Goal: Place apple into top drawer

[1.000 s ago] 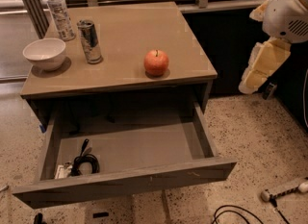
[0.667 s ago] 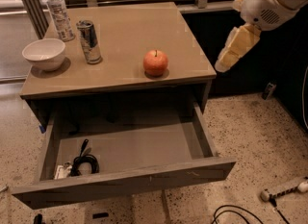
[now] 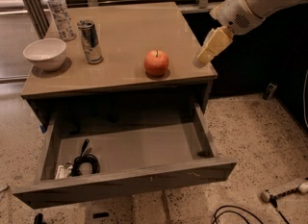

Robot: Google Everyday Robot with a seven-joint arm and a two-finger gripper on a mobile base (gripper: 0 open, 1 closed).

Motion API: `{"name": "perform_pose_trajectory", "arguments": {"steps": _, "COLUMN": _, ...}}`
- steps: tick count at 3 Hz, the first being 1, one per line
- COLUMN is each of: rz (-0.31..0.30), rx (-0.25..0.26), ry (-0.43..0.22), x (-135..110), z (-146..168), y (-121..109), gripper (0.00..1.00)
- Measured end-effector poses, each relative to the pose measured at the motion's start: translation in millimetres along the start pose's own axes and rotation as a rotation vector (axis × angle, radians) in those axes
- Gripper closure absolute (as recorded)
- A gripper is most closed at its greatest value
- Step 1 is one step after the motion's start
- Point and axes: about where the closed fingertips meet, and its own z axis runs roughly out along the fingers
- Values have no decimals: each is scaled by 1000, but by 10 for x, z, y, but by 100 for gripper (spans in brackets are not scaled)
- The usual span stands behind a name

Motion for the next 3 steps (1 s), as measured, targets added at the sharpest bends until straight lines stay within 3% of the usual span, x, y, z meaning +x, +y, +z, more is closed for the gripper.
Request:
{"name": "perform_pose_trajectory", "arguments": {"steps": 1, "rz": 13, "rx": -21, "ry": -35, "x": 65, "z": 176, "y": 60, "gripper": 0}}
{"name": "perform_pose_trajectory", "arguments": {"steps": 3, "rz": -7, "rx": -106, "ry": -172, "x": -199, "z": 771, "y": 225, "gripper": 0}}
